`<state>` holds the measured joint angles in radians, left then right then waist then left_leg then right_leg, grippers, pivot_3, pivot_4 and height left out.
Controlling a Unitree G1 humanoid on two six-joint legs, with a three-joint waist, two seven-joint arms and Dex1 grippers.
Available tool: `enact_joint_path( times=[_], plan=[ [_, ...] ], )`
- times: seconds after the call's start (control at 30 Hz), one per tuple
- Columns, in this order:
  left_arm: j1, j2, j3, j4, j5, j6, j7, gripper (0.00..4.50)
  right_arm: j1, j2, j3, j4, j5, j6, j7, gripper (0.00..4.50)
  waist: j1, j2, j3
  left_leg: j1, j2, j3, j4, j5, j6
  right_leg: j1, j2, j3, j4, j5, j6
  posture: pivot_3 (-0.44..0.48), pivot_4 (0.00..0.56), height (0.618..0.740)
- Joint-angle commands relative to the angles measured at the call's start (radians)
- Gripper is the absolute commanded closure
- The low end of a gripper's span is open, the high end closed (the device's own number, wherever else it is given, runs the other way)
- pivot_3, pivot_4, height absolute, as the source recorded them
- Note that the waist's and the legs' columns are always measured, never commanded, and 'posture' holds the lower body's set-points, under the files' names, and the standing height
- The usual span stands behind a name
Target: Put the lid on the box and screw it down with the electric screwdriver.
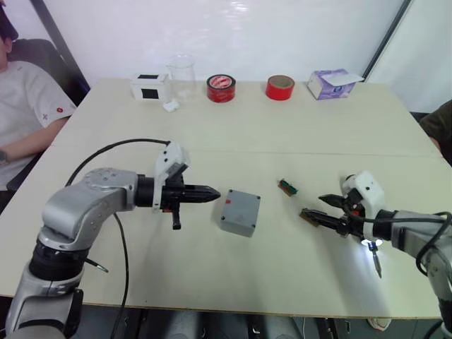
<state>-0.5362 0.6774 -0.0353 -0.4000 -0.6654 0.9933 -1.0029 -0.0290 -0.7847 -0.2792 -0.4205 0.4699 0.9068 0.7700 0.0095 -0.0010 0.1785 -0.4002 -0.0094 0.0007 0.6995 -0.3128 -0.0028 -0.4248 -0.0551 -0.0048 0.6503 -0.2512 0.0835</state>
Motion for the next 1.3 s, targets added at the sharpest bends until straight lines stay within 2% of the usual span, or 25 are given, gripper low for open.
enact_joint_path(
  times=[0.03,0.57,0.67,0.77,0.8,1.3],
  plan=[
    [-0.022,0.015,-0.018,-0.033,-0.020,-0.011,-0.010,4.50,0.007,0.006,0.000,-0.003,-0.007,-0.053,-0.012,2.35,-0.002,0.000,0.000,0.000,0.000,0.000,0.000,0.000,0.000,0.000,0.000,0.000,0.000,0.000,0.000,0.000,0.150,0.740],
    [-0.004,0.037,-0.028,-0.040,-0.027,-0.015,-0.001,4.50,-0.024,0.021,0.083,-0.012,-0.013,-0.081,-0.072,2.35,-0.003,0.000,0.000,0.001,0.001,0.000,0.000,0.000,0.000,0.000,0.003,0.001,0.000,0.000,0.000,0.000,0.150,0.740],
    [0.002,0.038,-0.029,-0.039,-0.030,-0.016,0.004,4.50,-0.041,0.025,0.096,-0.012,-0.012,-0.077,-0.084,3.07,-0.004,0.000,0.000,0.001,0.001,0.000,0.000,0.000,0.000,0.000,0.002,0.001,0.000,0.000,0.000,0.000,0.150,0.740],
    [0.008,0.041,-0.027,-0.038,-0.032,-0.016,0.006,4.50,-0.049,0.027,0.106,-0.018,-0.009,-0.072,-0.091,4.32,-0.003,0.000,0.000,0.001,0.002,0.000,0.000,0.000,0.000,0.000,0.003,0.001,0.000,0.000,0.000,0.000,0.150,0.740],
    [0.008,0.041,-0.027,-0.037,-0.034,-0.015,0.007,4.50,-0.052,0.028,0.108,-0.018,-0.008,-0.071,-0.094,4.42,-0.003,0.000,0.000,0.001,0.002,0.000,0.000,0.000,0.000,0.000,0.003,0.001,0.000,0.000,0.000,0.000,0.150,0.740],
    [0.019,0.039,-0.025,-0.029,-0.037,-0.015,0.016,4.50,-0.061,0.003,0.100,-0.044,0.003,-0.057,-0.099,4.42,-0.002,0.000,0.000,0.001,0.002,0.000,0.000,0.000,0.000,0.000,0.003,0.001,0.000,0.000,0.000,0.000,0.150,0.740]
  ],
)
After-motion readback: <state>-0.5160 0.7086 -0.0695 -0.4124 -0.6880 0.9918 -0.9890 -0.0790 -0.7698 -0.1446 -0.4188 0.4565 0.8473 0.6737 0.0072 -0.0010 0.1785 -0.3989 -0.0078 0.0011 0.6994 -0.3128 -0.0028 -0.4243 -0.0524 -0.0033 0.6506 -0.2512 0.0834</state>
